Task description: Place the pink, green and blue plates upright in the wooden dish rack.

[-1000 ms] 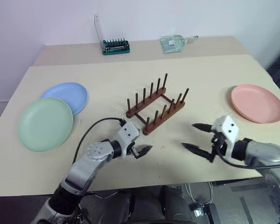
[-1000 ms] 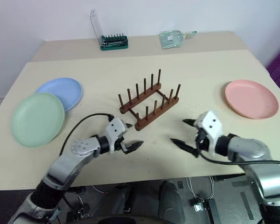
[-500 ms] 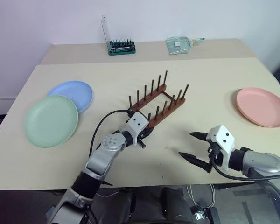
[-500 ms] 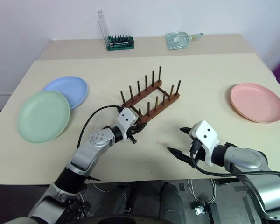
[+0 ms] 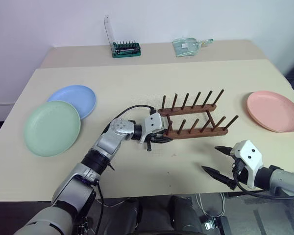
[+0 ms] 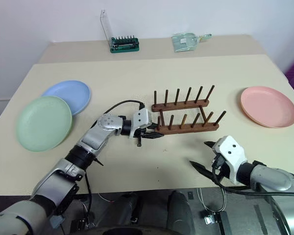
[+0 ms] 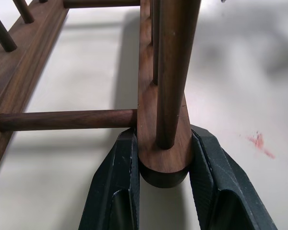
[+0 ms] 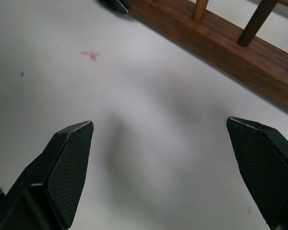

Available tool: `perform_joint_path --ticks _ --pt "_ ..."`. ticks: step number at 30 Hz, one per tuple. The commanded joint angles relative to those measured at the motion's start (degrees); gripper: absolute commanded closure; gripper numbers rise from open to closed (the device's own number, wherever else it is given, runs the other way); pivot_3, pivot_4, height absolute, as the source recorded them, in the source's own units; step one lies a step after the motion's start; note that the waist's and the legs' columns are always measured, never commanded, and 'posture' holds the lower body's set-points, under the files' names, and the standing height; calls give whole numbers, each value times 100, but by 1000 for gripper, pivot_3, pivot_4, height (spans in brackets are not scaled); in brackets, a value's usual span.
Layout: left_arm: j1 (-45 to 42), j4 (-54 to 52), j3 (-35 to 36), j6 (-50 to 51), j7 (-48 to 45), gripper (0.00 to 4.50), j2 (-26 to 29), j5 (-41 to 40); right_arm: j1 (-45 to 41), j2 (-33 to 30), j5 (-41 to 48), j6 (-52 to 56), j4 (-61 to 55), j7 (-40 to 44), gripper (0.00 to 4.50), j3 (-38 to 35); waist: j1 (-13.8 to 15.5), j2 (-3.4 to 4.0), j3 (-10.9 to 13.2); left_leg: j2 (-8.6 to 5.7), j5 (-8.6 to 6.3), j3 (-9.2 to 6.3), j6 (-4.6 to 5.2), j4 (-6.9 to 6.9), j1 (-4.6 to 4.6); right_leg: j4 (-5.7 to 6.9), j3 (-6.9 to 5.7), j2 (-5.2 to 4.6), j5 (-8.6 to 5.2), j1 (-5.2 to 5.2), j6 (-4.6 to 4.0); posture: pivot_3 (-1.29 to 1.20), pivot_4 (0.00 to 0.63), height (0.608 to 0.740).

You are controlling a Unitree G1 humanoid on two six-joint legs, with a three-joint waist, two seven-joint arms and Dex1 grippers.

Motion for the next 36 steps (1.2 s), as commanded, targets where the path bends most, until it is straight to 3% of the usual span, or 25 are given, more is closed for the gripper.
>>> perform_joint_path --ticks 1,5,7,8,10,12,15,17,21,25,36 --pt "-114 73 50 -193 -142 2673 -64 27 81 95 -80 -138 -273 -143 0 -162 3 -1 1 0 0 0 0 0 0 1 0 0 0 0 0 0 150 735" --pt "-64 58 97 -236 48 809 -9 232 79 126 -103 -106 -221 -240 0 -250 6 -1 0 0 0 0 0 2 0 1 0 0 1 1 1 0 150 735" --pt "13 -117 186 -60 92 809 139 250 34 51 -266 -111 -31 -319 0 -298 5 -2 1 0 0 0 0 1 1 2 0 0 1 1 1 0 150 735" --pt "111 -337 282 151 34 761 306 170 -19 -13 -429 -115 144 -396 250 -298 -14 -2 1 0 0 -1 0 1 1 2 0 0 1 1 1 0 150 735" --pt "357 -943 472 612 -116 1439 593 -98 -116 -130 -679 -87 435 -477 828 -251 -37 0 0 3 0 1 0 0 3 3 2 4 1 0 1 0 150 735" --pt "538 -1455 553 1007 -194 2260 748 -281 -190 -166 -767 -70 588 -490 1823 -208 -38 2 -1 4 0 2 0 -4 3 7 5 6 0 -5 0 0 150 735" --pt "811 -2488 389 1702 -231 3872 846 -446 -467 -219 -857 -9 794 -483 3446 41 -5 2 -1 4 1 1 -1 -3 2 7 6 6 0 -6 0 0 150 735" --pt "875 -2844 247 2051 -65 4500 746 -401 -623 -261 -1037 -60 897 -516 4372 231 38 1 -1 1 1 -2 -1 3 1 4 5 4 1 2 0 0 150 735" --pt "972 -3229 -248 2628 280 4500 381 -229 -1266 -264 -1472 -14 1368 -721 4449 721 3 0 -2 -1 0 -4 0 6 2 1 4 4 1 9 2 0 150 735" --pt "907 -3108 -261 3207 615 4500 110 -311 -1699 -210 -1675 -28 1743 -744 4449 1008 -29 0 -2 9 2 1 -3 -2 13 4 6 11 1 7 1 0 150 735" --pt "322 -1433 148 2904 2315 4500 -607 259 -2934 110 -2206 -430 2854 -1024 4449 1589 -17 -6 -2 9 2 2 -4 -8 62 -2 7 11 1 51 2 0 150 735"
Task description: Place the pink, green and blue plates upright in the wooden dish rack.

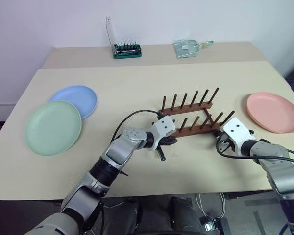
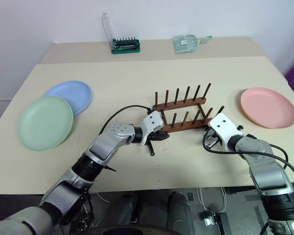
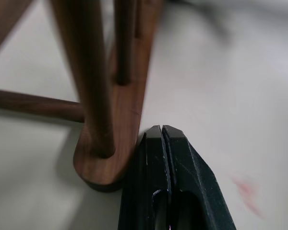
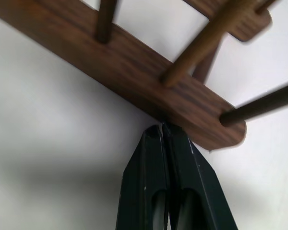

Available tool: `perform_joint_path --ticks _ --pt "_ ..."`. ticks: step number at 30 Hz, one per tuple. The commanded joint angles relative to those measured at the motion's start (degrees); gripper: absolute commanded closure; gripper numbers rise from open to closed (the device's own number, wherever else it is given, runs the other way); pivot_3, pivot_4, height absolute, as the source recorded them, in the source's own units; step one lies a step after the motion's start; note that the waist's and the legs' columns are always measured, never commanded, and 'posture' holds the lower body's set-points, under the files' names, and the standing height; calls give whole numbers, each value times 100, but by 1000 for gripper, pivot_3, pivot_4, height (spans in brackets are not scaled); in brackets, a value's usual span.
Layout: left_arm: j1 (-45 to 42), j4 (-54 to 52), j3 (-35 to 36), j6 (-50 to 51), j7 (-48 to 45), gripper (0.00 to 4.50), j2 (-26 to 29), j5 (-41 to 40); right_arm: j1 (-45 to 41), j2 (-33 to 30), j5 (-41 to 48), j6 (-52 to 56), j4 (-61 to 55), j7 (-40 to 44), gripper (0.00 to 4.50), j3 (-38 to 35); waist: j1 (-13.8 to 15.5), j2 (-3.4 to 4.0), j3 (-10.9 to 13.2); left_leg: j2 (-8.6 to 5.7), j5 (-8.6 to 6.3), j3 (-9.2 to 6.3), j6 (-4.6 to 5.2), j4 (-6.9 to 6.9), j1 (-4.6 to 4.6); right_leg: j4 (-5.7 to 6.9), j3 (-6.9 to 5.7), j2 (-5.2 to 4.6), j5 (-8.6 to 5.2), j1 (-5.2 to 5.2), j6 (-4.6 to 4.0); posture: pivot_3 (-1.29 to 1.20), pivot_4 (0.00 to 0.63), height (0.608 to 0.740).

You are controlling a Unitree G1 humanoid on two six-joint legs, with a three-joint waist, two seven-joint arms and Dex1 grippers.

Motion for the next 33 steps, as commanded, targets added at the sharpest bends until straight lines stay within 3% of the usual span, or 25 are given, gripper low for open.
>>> perform_joint_path --ticks 1,10,16,19,23,24,29,33 --pt "-116 366 305 -215 406 4500 -14 157 -282 74 -192 -199 344 -87 4449 108 -14 0 0 1 0 1 0 -1 2 1 0 0 0 0 0 0 150 735" --pt "-455 1180 513 -730 798 4500 -136 275 -1164 265 -477 -809 1448 -194 4449 297 -2 2 -1 0 1 3 -3 -2 3 1 2 1 1 -1 0 0 150 735" --pt "-338 1085 497 -868 740 4500 -76 273 -1118 219 -295 -906 1411 -92 4449 61 -2 2 -1 0 1 3 -3 -4 2 1 3 1 1 -2 0 0 150 735" --pt "-26 278 561 -1040 206 4500 152 -59 -558 -201 -126 -815 860 105 3637 -543 12 9 -3 0 1 3 -2 -8 -1 0 3 1 1 -5 0 0 150 735" --pt "389 -758 707 -1205 -498 4500 613 -508 161 -735 -305 -813 392 -11 1562 -1326 7 12 -3 -4 0 2 -1 2 -75 7 5 -1 2 -76 -1 0 150 735" --pt "470 -947 718 -1207 -657 4500 744 -588 304 -903 -466 -928 451 -47 1266 -1384 5 13 -3 -4 2 3 -4 6 -83 8 5 -2 6 -84 -5 0 150 735" --pt "594 -1520 817 -912 -1107 4500 1060 -1018 315 -1198 -726 -1366 1238 -87 1266 -1354 -4 15 -5 5 7 7 -12 4 -69 8 4 5 10 -69 -12 0 150 735" --pt "561 -1698 827 -894 -1122 4500 1114 -1119 -458 -1188 -1175 -1775 2623 -319 1266 -763 -47 14 -4 6 7 12 -11 4 -66 7 6 5 11 -66 -12 0 150 735"
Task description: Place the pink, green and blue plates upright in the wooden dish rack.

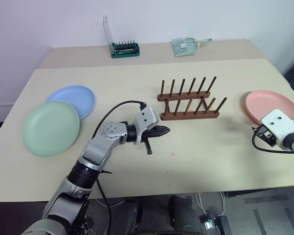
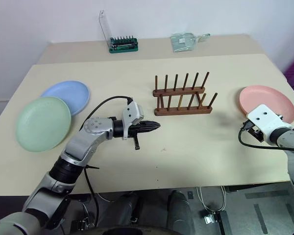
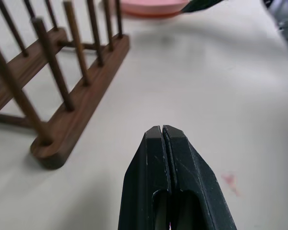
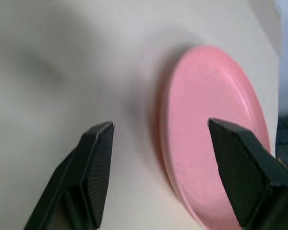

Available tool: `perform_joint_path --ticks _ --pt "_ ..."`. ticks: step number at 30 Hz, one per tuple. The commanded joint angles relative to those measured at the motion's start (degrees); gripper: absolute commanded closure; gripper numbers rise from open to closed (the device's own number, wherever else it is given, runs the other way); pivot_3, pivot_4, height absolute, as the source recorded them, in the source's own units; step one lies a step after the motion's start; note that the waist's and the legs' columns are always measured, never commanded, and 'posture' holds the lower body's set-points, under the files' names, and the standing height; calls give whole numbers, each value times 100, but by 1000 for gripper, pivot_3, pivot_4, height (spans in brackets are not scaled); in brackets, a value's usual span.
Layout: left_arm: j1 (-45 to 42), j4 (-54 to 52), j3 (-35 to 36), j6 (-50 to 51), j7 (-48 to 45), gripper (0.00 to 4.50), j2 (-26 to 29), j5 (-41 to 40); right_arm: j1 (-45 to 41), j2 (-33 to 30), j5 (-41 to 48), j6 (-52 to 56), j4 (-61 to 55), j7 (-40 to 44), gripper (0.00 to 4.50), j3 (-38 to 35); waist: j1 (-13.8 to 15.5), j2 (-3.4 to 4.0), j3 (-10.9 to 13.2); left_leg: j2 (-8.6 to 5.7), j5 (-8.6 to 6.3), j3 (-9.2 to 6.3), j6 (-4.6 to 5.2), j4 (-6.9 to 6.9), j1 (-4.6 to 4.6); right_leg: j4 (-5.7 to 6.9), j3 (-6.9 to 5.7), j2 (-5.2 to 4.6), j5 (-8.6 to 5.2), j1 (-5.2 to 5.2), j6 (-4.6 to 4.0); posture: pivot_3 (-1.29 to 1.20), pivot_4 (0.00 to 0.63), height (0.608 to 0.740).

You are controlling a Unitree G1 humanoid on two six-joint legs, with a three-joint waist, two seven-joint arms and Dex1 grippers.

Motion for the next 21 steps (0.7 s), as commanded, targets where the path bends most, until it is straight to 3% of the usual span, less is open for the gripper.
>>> perform_joint_path --ticks 1,2,5,9,10,16,18,21 --pt "-60 -314 141 60 -32 4500 16 -183 -658 -83 -431 -452 1110 -256 1266 389 -33 1 0 0 0 2 0 0 -1 -1 1 0 0 0 -1 0 150 735" --pt "-55 -348 142 86 -20 4500 28 -202 -843 -54 -475 -585 1427 -247 1266 515 -31 2 0 0 0 1 0 -2 -1 0 1 0 0 -1 -1 0 150 735" --pt "-10 -427 170 125 83 4500 52 -173 -1246 -18 -563 -937 2075 -256 2121 741 -69 1 0 2 1 0 0 -5 -2 -3 1 1 0 -1 -1 0 150 735" --pt "109 -558 177 133 125 4500 153 -146 -1442 -40 -613 -1225 2407 -371 4184 811 -116 1 0 2 0 -4 0 -7 -4 -4 1 2 0 -2 -2 0 150 735" --pt "141 -606 195 162 134 4500 169 -171 -1439 -42 -599 -1284 2410 -395 4462 798 -119 2 0 2 0 -3 0 -8 -4 -4 1 2 0 -4 -2 0 150 735" --pt "244 -717 278 228 162 4500 309 -213 -1120 -243 -340 -1602 1332 -289 4462 435 -118 7 1 2 1 -3 -1 -8 -4 -2 2 3 0 -7 -2 0 150 735" --pt "238 -697 342 264 177 4500 355 -258 -1199 -197 325 -1268 451 68 4462 -30 -130 21 3 2 0 -2 -1 -7 -7 -2 3 3 0 -8 -1 0 150 735" --pt "226 -665 417 250 149 4500 420 -319 -2027 197 2847 608 -1026 458 4462 -1027 -169 37 10 7 0 0 -1 -9 -10 -2 6 5 1 -15 -1 0 150 735"
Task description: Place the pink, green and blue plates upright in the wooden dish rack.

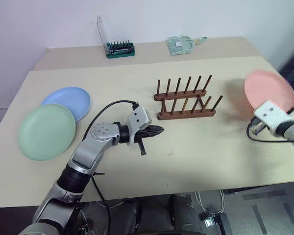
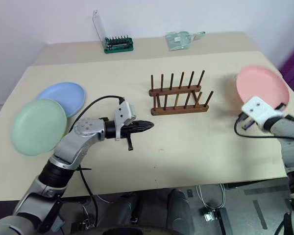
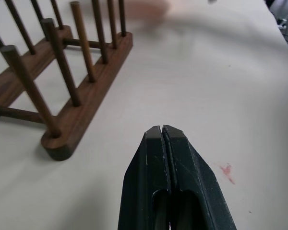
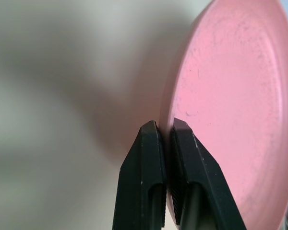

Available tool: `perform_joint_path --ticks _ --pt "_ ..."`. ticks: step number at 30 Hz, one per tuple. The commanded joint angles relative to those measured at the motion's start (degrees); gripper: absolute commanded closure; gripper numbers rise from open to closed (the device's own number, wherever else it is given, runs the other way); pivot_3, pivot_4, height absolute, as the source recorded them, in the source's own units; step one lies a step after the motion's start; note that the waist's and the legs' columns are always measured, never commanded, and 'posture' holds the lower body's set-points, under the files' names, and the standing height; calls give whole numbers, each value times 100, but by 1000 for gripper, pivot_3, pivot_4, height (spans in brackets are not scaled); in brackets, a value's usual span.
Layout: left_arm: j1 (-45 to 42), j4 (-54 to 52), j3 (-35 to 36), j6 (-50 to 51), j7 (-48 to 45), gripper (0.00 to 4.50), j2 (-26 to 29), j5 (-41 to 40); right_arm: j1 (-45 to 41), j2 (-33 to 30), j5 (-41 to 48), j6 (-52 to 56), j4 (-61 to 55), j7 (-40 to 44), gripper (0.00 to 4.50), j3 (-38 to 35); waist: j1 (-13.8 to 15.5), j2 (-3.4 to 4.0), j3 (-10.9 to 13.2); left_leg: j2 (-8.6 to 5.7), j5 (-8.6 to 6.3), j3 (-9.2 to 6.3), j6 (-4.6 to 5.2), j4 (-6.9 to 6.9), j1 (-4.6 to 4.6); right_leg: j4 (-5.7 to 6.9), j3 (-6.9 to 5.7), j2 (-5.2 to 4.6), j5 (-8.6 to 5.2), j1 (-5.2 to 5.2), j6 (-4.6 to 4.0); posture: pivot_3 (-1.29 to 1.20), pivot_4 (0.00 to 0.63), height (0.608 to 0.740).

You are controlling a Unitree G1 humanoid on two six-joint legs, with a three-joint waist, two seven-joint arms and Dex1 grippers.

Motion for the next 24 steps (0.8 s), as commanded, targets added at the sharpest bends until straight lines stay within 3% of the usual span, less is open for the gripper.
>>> perform_joint_path --ticks 1,2,5,8,24 --pt "-36 -172 201 -5 -21 4500 43 -158 -1066 148 3131 2045 -1753 365 4462 -1353 -13 7 3 2 0 0 0 0 0 0 1 2 1 -1 -1 0 150 735" --pt "-41 -169 211 -7 -29 4500 43 -174 -1235 160 4060 2610 -2014 522 4462 -1625 8 9 4 5 0 -1 0 0 -1 0 0 3 1 -1 -1 0 150 735" --pt "-65 -149 242 -16 -62 4500 34 -248 -1480 151 5606 3684 -2182 665 4462 -2101 120 -31 -5 15 -4 -35 -3 -3 -6 -12 -19 15 -1 11 -7 0 150 735" --pt "-99 -128 265 -20 -92 4500 15 -314 -1488 165 6260 4168 -2107 834 4462 -2115 213 -45 -8 12 -14 -34 7 12 -5 -30 -22 13 2 28 -8 0 150 735" --pt "8 -337 281 44 -46 4500 37 -427 -2064 392 5802 4492 -148 1039 4462 -1313 185 -35 -6 9 -12 -1 5 10 -11 -6 -7 4 5 -5 -9 0 150 735"
